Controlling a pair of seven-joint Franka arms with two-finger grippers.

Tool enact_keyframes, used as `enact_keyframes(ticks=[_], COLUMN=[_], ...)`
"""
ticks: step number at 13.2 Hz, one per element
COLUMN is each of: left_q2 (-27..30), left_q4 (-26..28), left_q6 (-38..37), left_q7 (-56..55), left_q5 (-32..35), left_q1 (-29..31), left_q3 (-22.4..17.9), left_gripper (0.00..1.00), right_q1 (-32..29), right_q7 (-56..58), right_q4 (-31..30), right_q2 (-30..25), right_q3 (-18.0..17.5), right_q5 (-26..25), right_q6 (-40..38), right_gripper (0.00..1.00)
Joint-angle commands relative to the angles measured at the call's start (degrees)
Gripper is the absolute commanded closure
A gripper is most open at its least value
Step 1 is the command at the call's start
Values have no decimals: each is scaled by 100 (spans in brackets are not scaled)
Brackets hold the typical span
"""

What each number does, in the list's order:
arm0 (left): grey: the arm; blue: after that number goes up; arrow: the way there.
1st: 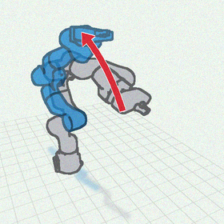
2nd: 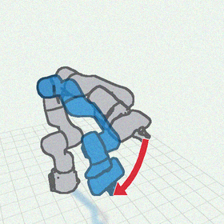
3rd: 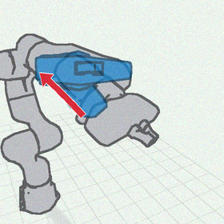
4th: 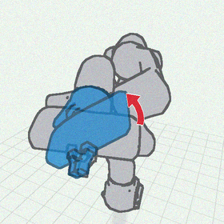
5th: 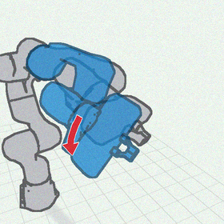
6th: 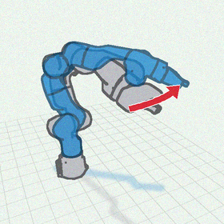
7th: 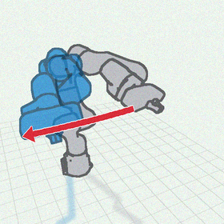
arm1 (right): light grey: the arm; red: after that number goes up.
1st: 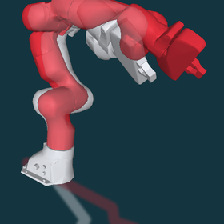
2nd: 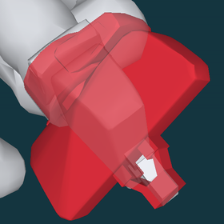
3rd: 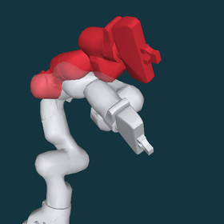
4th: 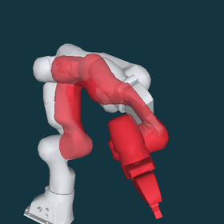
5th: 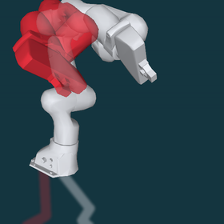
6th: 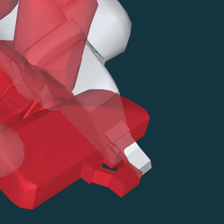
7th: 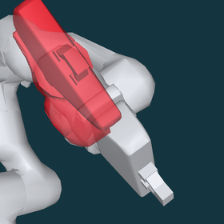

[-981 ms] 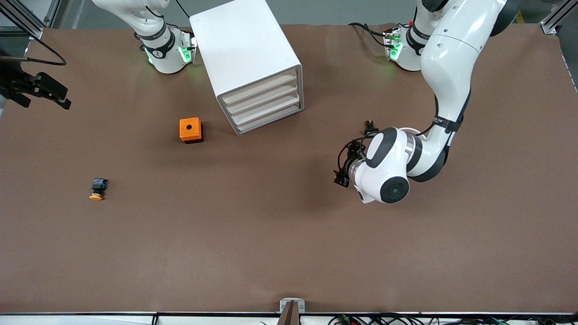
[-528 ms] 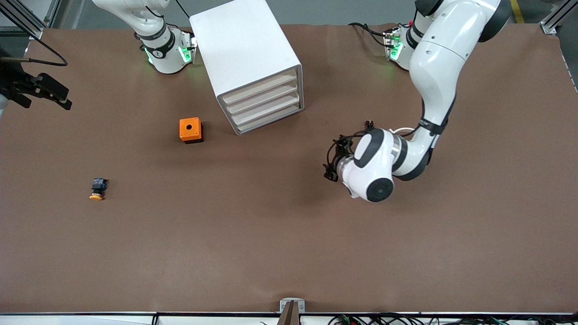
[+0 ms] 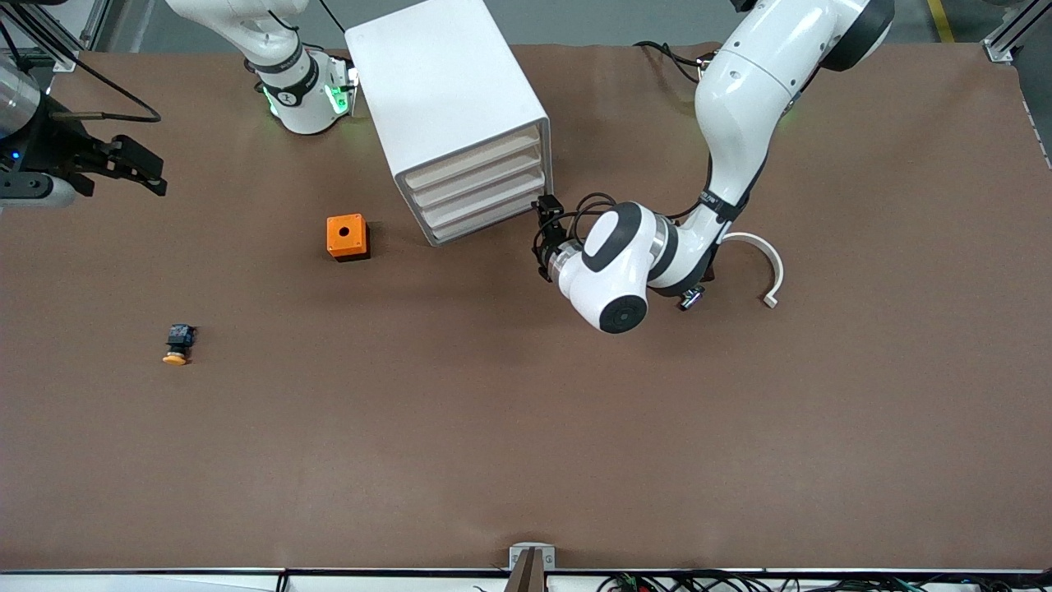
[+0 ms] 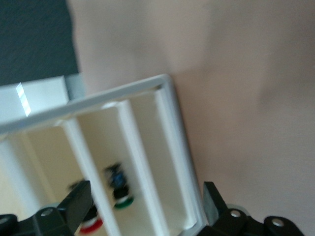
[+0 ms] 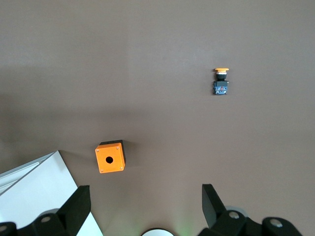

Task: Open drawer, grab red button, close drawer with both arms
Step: 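Reach the left gripper to the handle of the white cabinet drawer, then pull the drawer open with the left gripper while the right gripper approaches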

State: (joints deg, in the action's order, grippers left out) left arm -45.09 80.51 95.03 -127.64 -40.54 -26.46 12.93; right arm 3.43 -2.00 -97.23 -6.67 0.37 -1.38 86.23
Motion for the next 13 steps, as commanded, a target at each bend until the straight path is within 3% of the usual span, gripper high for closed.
enact_keyframes(ticks=[1,3,6,9,13], left_q2=[-122,-149,-281,-308,-421], left_q4=[-70,-70,-70,-61,-70], left_q6=[-230,-327,-336,-345,-336], left_q7=[-682,-998,-1079,-1176,-1272], left_q5=[-750,-929,-946,-1060,-1360], left_q1=[-52,-245,-438,-491,-562], left_q3=[-36,-36,-36,-36,-36], left_gripper=[0,5,44,57,58], right_q1=[385,789,1465,2019,2793], right_q7=[-273,-1228,-2694,-3982,-5739], right_q4=[134,274,432,398,380], right_q2=[8,8,26,166,280], right_q3=[25,25,25,16,16], right_q5=[-82,-91,-126,-29,-29], right_q6=[-273,-274,-274,-186,-151], right_gripper=[0,0,0,0,0])
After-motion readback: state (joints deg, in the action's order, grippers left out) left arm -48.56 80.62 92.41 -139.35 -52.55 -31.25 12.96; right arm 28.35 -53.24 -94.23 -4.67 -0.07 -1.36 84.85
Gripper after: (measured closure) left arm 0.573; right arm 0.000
